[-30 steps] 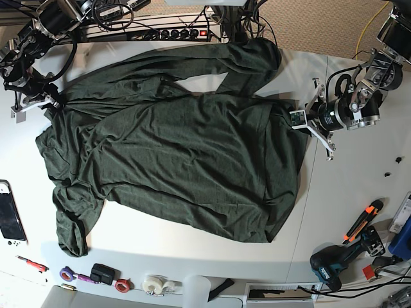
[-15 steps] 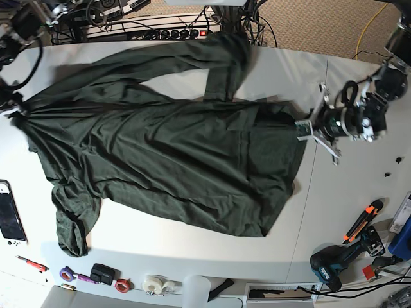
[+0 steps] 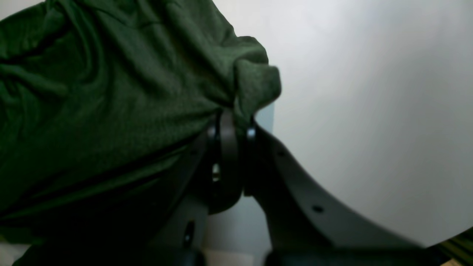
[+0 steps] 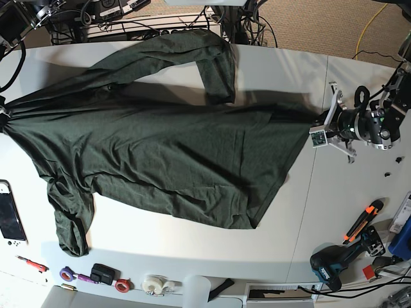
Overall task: Layout the t-shirt on the table in an organized manner, then fold the t-shirt properly
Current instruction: 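Drag the held side edge with the left gripper toward the hem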
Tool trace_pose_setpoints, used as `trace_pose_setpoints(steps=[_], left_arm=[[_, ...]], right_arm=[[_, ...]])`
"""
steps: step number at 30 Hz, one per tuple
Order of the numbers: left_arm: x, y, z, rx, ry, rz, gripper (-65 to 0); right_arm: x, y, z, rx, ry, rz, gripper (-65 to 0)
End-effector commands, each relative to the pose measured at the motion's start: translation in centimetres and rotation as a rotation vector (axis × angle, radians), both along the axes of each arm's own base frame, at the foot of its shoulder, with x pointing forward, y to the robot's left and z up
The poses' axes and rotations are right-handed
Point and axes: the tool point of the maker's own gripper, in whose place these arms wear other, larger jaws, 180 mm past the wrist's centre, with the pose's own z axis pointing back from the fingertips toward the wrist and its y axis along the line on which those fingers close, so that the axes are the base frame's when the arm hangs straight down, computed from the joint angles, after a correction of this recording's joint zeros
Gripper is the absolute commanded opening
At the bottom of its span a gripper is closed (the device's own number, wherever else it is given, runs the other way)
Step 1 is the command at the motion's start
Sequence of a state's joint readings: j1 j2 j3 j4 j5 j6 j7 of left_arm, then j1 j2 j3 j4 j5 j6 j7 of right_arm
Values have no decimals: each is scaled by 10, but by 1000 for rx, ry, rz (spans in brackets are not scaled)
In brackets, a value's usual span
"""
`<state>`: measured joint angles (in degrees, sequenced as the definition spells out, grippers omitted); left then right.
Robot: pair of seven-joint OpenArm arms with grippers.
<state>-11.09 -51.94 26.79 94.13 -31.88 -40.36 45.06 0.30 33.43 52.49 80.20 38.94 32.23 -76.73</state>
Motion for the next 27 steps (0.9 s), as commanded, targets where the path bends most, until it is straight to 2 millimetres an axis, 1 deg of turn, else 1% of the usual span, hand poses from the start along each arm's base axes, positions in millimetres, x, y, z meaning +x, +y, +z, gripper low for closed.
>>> trace_pose_setpoints(steps=[1, 4, 7, 8, 10, 11, 12, 16, 18, 20, 22, 24, 27], left_arm=[[3, 18, 6, 54, 5, 24, -650], [-16, 18, -1, 50, 102, 47, -650], [-24, 16, -6, 45, 125, 46, -650], [-25, 17, -7, 46, 125, 46, -582], [-26, 17, -7, 46, 127, 46, -425], [-25, 17, -7, 47, 125, 46, -370], [-24, 18, -7, 54, 120, 44, -343], [-14, 23, -2, 85, 86, 40, -341], [-4, 23, 4, 83, 58, 47, -341], [8, 18, 14, 53, 34, 65, -341], [15, 6, 26, -18, 33, 79, -359], [17, -10, 35, -98, 54, 81, -383], [7, -45, 37, -226, 123, 46, -385]], right_arm=[[5, -13, 23, -58, -39, -8, -650], [5, -11, 20, -50, -39, -8, -650], [5, -8, 15, -38, -34, -8, -650], [5, -7, 13, -32, -33, -8, -650], [5, -4, 10, -22, -32, -8, -650], [4, -3, 9, -20, -31, -7, -650], [5, -2, 7, -15, -31, -7, -650], [4, 0, 4, -7, -26, -7, -650], [4, 0, 4, -7, -26, -7, -650], [4, 0, 4, -7, -25, -7, -650], [4, 0, 4, -7, -25, -7, -650], [4, 0, 4, -6, -25, -7, -650], [4, 0, 4, -7, -24, -7, -650]])
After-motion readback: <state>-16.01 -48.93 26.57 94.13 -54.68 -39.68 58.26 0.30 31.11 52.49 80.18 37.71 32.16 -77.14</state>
